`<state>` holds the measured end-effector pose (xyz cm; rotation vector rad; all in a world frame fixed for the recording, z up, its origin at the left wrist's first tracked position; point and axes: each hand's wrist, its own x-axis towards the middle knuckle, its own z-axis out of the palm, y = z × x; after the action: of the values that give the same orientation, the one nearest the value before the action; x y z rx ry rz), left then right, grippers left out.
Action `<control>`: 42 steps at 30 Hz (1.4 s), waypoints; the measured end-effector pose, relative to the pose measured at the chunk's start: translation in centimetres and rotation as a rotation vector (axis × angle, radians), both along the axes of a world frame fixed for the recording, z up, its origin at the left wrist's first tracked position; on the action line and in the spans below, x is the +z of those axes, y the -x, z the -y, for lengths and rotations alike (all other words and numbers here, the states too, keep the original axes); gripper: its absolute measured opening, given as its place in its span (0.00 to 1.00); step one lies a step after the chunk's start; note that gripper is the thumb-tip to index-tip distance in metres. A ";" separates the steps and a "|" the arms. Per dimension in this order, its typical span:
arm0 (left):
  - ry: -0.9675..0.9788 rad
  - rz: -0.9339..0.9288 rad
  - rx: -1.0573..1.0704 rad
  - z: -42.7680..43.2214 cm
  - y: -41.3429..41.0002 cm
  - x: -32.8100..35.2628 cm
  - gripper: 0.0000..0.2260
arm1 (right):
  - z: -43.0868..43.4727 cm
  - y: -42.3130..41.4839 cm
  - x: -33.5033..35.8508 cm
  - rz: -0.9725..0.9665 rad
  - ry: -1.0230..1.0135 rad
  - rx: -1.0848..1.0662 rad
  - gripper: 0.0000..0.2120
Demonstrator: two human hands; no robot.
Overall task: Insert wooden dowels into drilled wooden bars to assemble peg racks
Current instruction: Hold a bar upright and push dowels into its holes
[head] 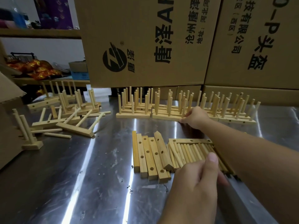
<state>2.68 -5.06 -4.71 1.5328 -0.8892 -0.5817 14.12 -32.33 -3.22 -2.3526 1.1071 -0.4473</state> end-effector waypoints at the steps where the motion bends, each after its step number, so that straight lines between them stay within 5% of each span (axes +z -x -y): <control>1: 0.018 0.005 -0.006 0.0 -0.1 0.0 0.30 | -0.1 0.1 0.1 0.011 0.001 -0.004 0.11; 9: 0.103 0.125 -0.044 0.0 -0.4 -0.2 0.19 | -4.4 3.0 2.6 0.165 -0.027 0.033 0.08; 15: 0.157 0.210 -0.059 -0.4 0.4 0.1 0.14 | -11.3 10.5 3.4 0.149 0.217 0.450 0.01; 21: 0.293 0.573 0.185 -1.5 -1.5 0.7 0.14 | -14.6 18.1 1.2 0.110 0.427 0.491 0.09; 27: 0.036 0.645 0.633 -3.5 -8.4 0.8 0.13 | -16.1 21.7 -2.1 0.272 0.528 0.451 0.05; 30: -0.211 0.671 0.642 -4.0 -9.8 0.2 0.04 | -15.7 21.7 -2.4 0.309 0.476 0.464 0.04; 35: -0.286 0.778 0.366 -3.9 -8.9 -0.4 0.23 | -14.9 21.9 -2.7 0.336 0.394 0.461 0.04; 42: -0.378 0.871 0.277 -3.8 -8.9 -0.8 0.29 | -14.1 21.8 -3.1 0.344 0.363 0.477 0.04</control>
<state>11.58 -1.21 -5.56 2.2665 -1.2158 0.1748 -7.67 -18.25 -6.27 -2.6006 0.3082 -0.8838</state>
